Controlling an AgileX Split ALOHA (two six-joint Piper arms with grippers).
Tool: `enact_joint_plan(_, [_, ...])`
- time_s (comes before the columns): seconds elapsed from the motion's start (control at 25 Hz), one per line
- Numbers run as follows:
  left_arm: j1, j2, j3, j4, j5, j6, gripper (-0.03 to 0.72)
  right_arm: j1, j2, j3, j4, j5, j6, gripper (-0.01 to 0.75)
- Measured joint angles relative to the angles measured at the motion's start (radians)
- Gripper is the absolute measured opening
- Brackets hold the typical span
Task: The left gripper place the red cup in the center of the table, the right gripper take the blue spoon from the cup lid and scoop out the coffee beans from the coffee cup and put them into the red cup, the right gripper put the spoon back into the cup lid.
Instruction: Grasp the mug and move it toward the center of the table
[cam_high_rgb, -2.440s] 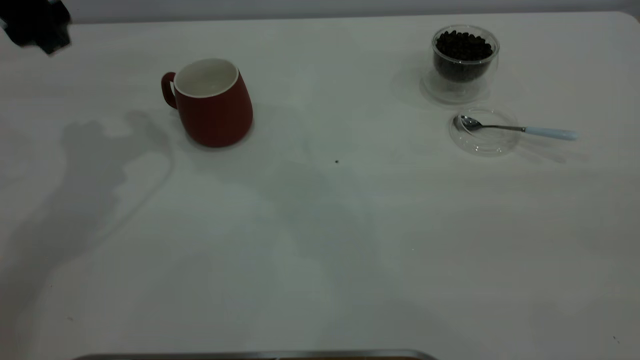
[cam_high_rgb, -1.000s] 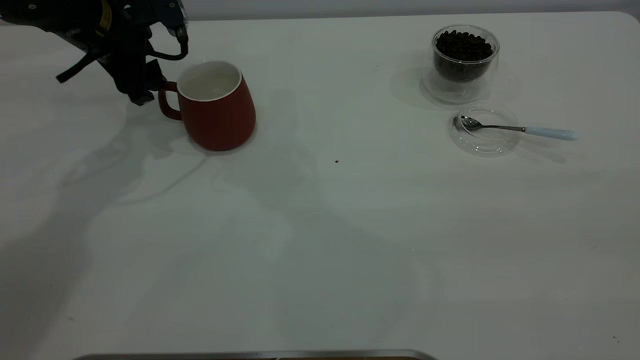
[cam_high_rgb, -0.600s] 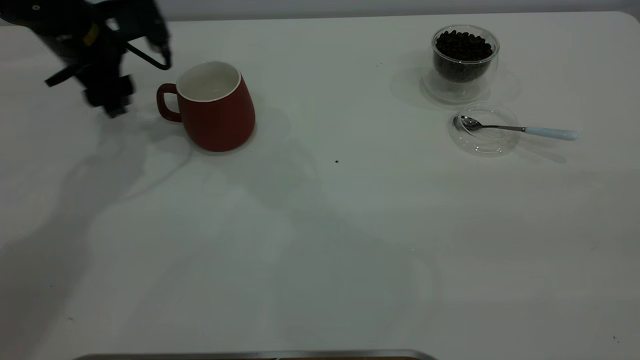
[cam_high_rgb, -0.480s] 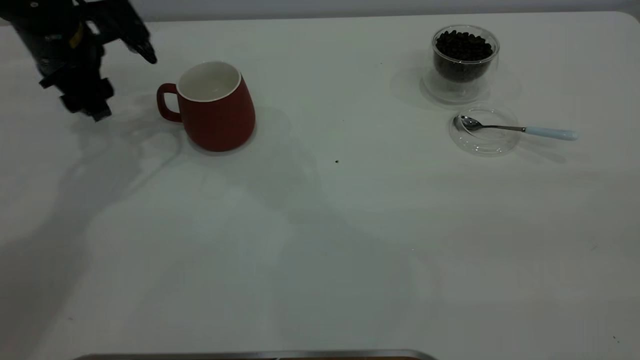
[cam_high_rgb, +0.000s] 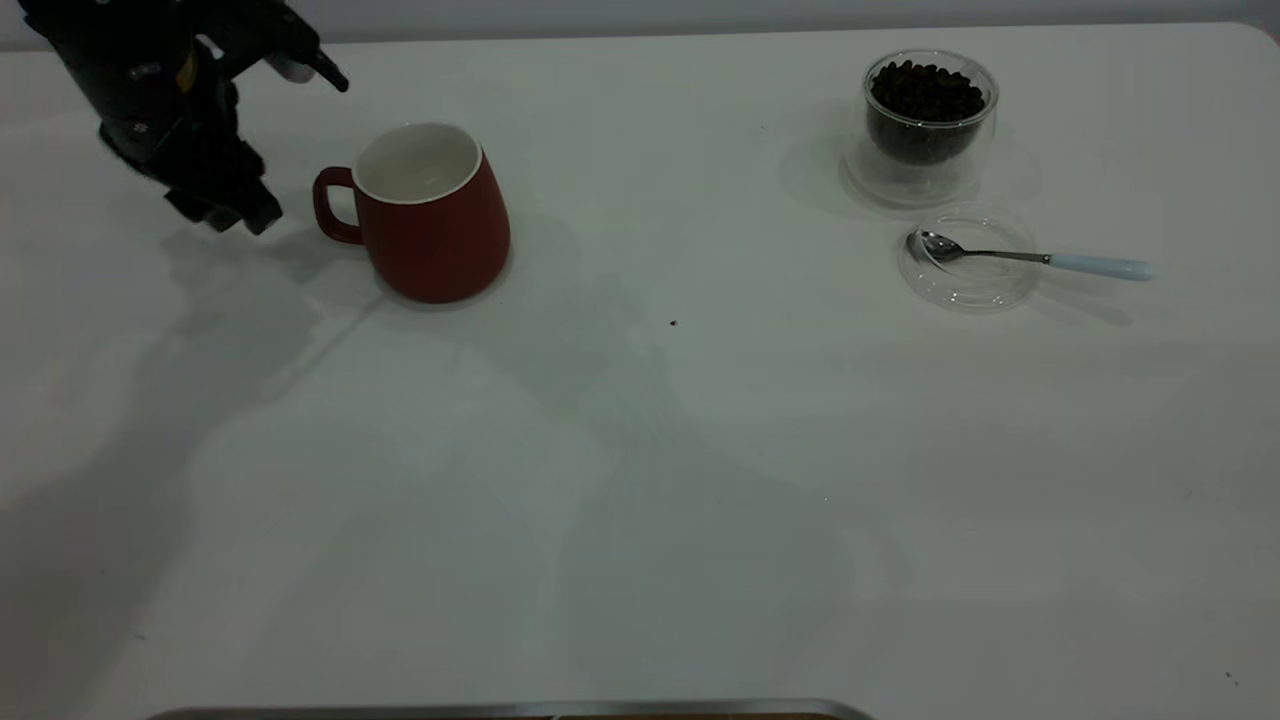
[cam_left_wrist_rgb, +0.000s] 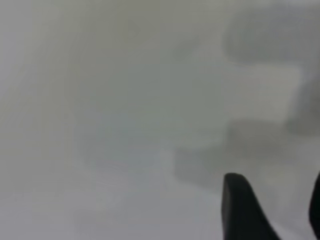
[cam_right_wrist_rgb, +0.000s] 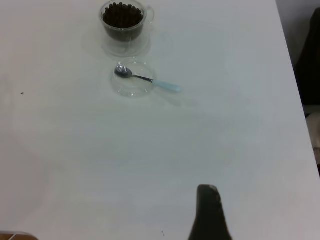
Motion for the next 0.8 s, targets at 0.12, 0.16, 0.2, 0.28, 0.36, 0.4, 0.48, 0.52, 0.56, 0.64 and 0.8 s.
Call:
enact_joint_plan(0.12, [0.001, 0.000, 0.000, -0.127, 0.119, 0.088, 0.248, 0.000, 0.000, 0.000, 0.000, 0.000, 0.000, 0.586])
enact_joint_plan(0.16, [0.002, -0.002, 0.000, -0.179, 0.150, 0.153, 0.217, 0.000, 0.000, 0.000, 0.000, 0.000, 0.000, 0.586])
enact_joint_plan(0.2, [0.006, -0.004, 0.000, -0.255, 0.184, 0.227, 0.191, 0.000, 0.000, 0.000, 0.000, 0.000, 0.000, 0.586])
enact_joint_plan(0.28, [0.013, -0.022, 0.000, -0.445, 0.243, 0.464, 0.158, 0.000, 0.000, 0.000, 0.000, 0.000, 0.000, 0.586])
enact_joint_plan(0.36, [0.017, -0.054, 0.000, -0.648, 0.291, 0.733, 0.142, 0.000, 0.000, 0.000, 0.000, 0.000, 0.000, 0.586])
enact_joint_plan(0.4, [0.020, -0.068, 0.000, -0.755, 0.313, 0.892, 0.139, 0.000, 0.000, 0.000, 0.000, 0.000, 0.000, 0.586])
enact_joint_plan(0.48, [0.026, -0.096, 0.000, -0.918, 0.334, 1.174, 0.137, 0.000, 0.000, 0.000, 0.000, 0.000, 0.000, 0.586])
enact_joint_plan(0.52, [0.029, -0.103, -0.001, -0.982, 0.334, 1.311, 0.137, 0.000, 0.000, 0.000, 0.000, 0.000, 0.000, 0.586])
enact_joint_plan(0.56, [0.033, -0.107, -0.002, -1.030, 0.326, 1.429, 0.137, 0.000, 0.000, 0.000, 0.000, 0.000, 0.000, 0.586])
enact_joint_plan(0.64, [0.042, -0.107, -0.002, -1.100, 0.304, 1.563, 0.149, 0.000, 0.000, 0.000, 0.000, 0.000, 0.000, 0.586])
enact_joint_plan(0.8, [0.050, -0.099, -0.002, -1.214, 0.213, 1.627, 0.256, 0.000, 0.000, 0.000, 0.000, 0.000, 0.000, 0.586])
